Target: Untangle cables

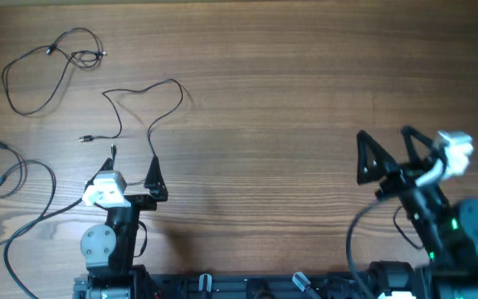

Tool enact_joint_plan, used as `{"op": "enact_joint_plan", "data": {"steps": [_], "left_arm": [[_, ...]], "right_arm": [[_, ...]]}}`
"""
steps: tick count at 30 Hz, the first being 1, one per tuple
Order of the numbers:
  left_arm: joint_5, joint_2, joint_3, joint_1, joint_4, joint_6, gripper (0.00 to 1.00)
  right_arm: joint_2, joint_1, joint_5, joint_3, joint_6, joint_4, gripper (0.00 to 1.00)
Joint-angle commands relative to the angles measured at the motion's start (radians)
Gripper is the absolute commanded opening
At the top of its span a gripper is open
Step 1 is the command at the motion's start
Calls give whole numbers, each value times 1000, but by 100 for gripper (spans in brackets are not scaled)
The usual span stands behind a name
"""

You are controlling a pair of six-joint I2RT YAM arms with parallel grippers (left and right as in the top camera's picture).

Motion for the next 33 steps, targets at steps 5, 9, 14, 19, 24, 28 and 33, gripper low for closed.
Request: {"op": "enact_joint_plan", "data": {"steps": [5,9,14,19,24,28,33], "left_arm": [[16,-9,-7,-3,-1,19,100],[16,-9,-7,-3,-1,20,100],[16,-9,-7,-3,-1,20,100],[16,-9,-7,-3,-1,20,100],[16,-9,-7,-3,-1,19,100],[16,-9,-7,-3,-1,20,100],[16,-9,-7,-3,-1,20,100]], "right_arm": [[-195,5,174,-26,-132,11,100],[-262,5,193,-86,-179,29,100],[-387,4,201,-313,-177,241,100],[-387,4,238,-495,-172,338,100],[-387,4,246,-623,-173,381,100],[-387,2,264,-670,-181,361,100],[-387,2,259,-670,-270,360,100]]}}
